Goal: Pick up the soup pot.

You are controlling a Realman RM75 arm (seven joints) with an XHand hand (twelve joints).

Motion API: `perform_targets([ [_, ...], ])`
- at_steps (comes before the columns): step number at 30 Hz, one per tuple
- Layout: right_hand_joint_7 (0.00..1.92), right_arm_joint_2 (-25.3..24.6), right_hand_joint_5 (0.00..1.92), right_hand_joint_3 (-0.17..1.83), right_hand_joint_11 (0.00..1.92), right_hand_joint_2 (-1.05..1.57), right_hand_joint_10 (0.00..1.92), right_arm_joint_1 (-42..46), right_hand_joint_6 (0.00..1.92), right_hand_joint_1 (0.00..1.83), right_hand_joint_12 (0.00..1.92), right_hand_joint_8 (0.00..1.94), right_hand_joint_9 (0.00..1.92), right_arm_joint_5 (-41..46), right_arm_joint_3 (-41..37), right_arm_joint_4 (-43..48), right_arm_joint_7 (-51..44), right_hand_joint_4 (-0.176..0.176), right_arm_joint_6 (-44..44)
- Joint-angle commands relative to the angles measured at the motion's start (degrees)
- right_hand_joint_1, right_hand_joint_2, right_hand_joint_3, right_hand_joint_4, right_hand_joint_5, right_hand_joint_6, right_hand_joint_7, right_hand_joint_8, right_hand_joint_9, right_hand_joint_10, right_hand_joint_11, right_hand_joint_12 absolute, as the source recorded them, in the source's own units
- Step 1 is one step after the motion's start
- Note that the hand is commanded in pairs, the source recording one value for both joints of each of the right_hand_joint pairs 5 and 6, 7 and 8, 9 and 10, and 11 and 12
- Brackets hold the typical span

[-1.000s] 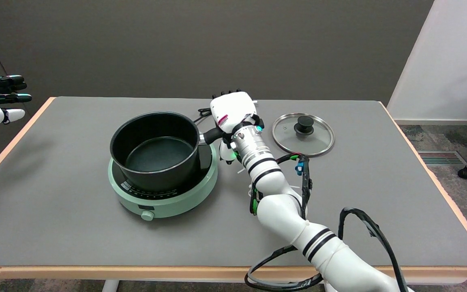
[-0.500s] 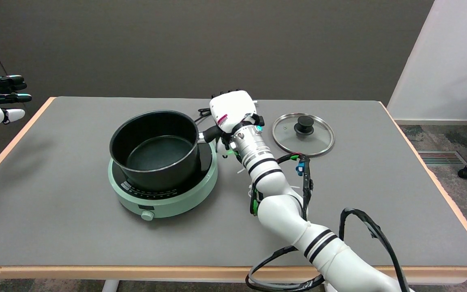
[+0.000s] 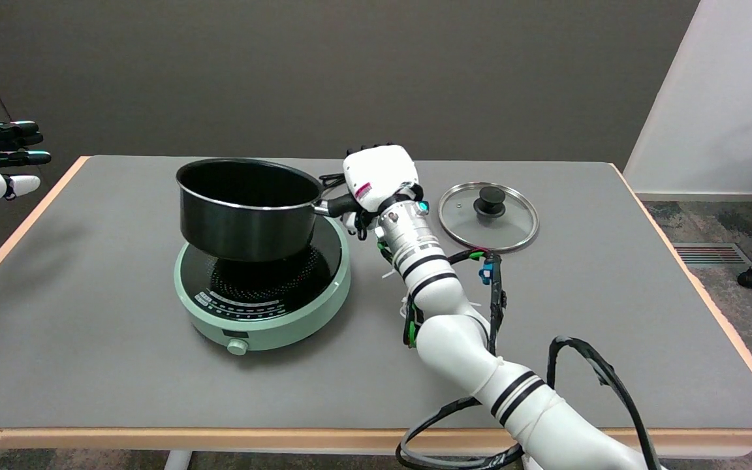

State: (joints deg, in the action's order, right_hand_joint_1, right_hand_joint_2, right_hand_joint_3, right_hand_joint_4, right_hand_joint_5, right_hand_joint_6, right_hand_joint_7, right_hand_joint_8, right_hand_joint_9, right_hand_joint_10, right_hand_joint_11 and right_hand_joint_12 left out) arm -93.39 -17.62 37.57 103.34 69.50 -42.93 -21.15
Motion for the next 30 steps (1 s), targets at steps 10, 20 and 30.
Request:
perform_targets([
  [10, 1.77, 2.1, 1.77, 0.97, 1.77, 1.23, 1.77, -0.6, 1.77, 0.96, 1.77, 1.77, 1.77, 2.1, 1.4, 2.1, -0.2, -0.087, -3.1],
  [20, 1.76, 7.5, 1.76, 0.98, 1.76, 1.24, 1.76, -3.0, 1.76, 0.96, 1.76, 1.76, 1.76, 2.8, 2.6, 7.7, 0.0, -0.087, -3.0],
  [30, 1.77, 18.0, 1.77, 0.97, 1.77, 1.25, 1.77, -2.2, 1.77, 0.95, 1.77, 1.77, 1.77, 10.8, 1.5, 16.5, 0.3, -0.087, -2.9],
])
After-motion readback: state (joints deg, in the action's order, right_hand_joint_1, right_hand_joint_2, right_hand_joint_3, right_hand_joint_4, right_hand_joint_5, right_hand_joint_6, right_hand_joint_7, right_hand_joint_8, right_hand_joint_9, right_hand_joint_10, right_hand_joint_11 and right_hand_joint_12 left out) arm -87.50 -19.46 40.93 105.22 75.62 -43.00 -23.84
